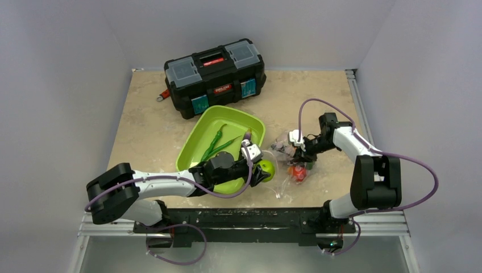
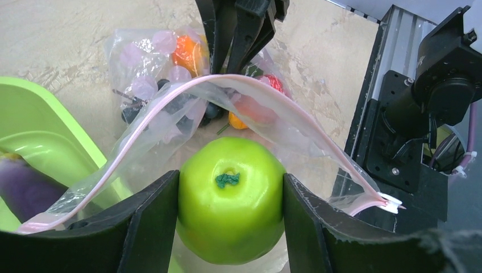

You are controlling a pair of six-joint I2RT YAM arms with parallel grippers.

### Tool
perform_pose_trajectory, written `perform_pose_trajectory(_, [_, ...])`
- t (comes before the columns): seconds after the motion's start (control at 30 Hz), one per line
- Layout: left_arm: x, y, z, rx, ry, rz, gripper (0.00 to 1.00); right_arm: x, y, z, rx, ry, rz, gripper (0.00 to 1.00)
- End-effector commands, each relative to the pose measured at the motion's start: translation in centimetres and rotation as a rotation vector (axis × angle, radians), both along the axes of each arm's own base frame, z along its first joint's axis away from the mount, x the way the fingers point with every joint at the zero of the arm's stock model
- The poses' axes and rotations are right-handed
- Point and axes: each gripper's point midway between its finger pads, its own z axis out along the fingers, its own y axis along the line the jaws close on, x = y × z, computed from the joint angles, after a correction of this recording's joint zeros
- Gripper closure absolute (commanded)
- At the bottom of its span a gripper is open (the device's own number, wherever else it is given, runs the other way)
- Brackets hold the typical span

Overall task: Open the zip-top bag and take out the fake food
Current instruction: Pick up the fake fruit from the zipper food storage bag.

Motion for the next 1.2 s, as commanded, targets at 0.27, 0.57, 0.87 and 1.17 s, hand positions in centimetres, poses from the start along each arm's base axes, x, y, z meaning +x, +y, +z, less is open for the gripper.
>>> perform_pose_trajectory(0.27, [-0.3,0.5,1.5,-0.058,-0.029,-0.002,1.0,0.5,-0.5,0.2,-0.017,-0.04,-0.002,0.81])
perform_pose_trajectory(0.57, [0.1,2.3,3.5,-0.102,-0.053,0.057,1.0,0.5,-0.5,0.3,-0.013,-0.04,-0.003,0.81])
perform_pose_trajectory(0.87, [1.6,3.0,5.5,-0.262,0.008,0.133,1.0,0.5,-0.5,0.2,-0.012,-0.037,-0.001,0.81])
perform_pose_trajectory(1.17, [0.3,6.6,7.0,-0.267,0.061,0.109,1.0,0.6,-0.5,0.2,-0.01,-0.034,-0.007,0.81])
